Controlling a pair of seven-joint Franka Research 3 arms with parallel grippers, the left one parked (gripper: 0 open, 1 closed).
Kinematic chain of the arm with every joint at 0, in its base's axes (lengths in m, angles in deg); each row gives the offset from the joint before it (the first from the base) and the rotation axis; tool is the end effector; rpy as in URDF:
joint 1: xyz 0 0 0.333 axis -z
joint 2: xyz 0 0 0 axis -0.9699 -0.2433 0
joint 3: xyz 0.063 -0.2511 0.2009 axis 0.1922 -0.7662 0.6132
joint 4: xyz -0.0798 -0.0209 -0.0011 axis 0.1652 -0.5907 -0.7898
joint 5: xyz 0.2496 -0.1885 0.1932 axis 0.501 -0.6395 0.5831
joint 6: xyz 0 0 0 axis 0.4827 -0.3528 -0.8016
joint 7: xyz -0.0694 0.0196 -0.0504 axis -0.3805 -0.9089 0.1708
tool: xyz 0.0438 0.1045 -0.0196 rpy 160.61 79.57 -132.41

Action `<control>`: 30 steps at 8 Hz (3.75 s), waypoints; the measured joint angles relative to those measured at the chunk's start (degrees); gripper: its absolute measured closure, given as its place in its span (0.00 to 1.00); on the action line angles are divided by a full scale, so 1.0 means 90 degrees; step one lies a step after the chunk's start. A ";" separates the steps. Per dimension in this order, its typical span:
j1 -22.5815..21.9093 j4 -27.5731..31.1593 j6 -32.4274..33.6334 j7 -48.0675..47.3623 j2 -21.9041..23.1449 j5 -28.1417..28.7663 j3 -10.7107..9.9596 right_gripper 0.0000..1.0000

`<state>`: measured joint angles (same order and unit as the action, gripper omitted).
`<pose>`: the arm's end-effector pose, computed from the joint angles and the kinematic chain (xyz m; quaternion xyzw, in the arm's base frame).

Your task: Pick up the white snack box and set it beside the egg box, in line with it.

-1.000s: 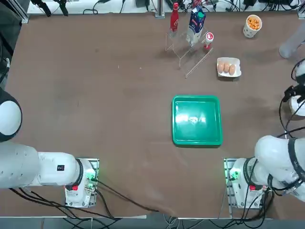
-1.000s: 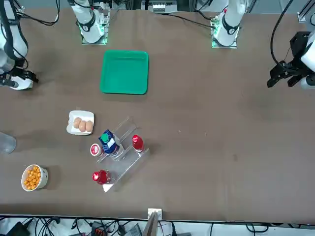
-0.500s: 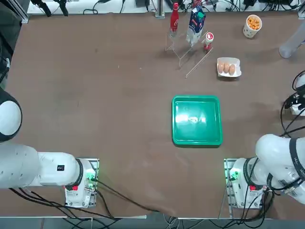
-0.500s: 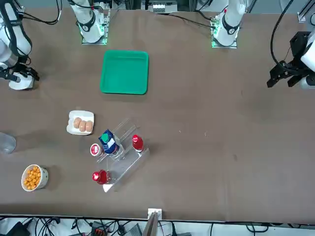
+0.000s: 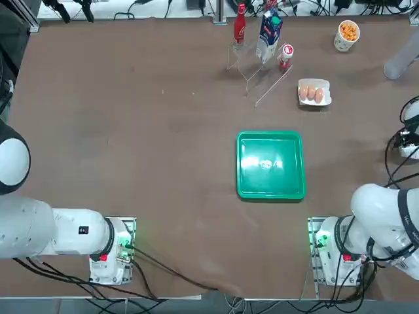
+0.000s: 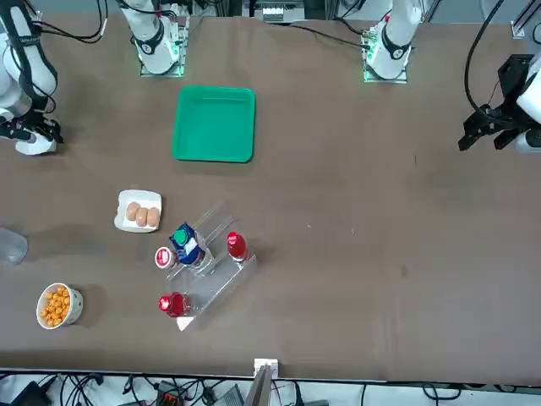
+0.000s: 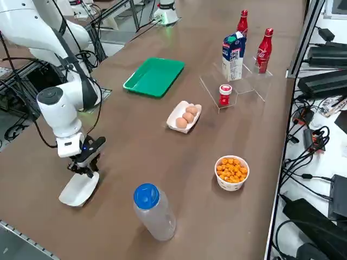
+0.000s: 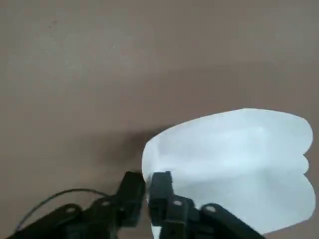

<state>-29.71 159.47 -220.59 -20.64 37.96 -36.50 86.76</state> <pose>0.3302 -0.3585 0.2365 0.9964 -0.0481 0.0045 0.0695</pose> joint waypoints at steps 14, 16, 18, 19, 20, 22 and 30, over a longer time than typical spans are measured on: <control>-0.2919 -0.4328 0.4629 -0.2776 -0.1349 0.0133 0.1126 0.98; -0.2899 -0.4312 0.4570 -0.2960 -0.1530 0.0080 0.1032 0.98; -0.2930 -0.4129 0.4564 -0.3198 -0.1553 0.0080 0.1039 0.98; -0.2994 -0.4029 0.4523 -0.3285 -0.1555 0.0080 0.1058 0.98; -0.3077 -0.3946 0.4413 -0.3340 -0.1555 0.0080 0.1069 0.98; -0.3168 -0.3808 0.4077 -0.3380 -0.1564 0.0080 0.1070 0.98; -0.3147 -0.3432 0.3527 -0.3352 -0.1651 0.0055 0.1038 0.98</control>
<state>-58.03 128.58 -188.85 -50.81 23.09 -36.00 96.09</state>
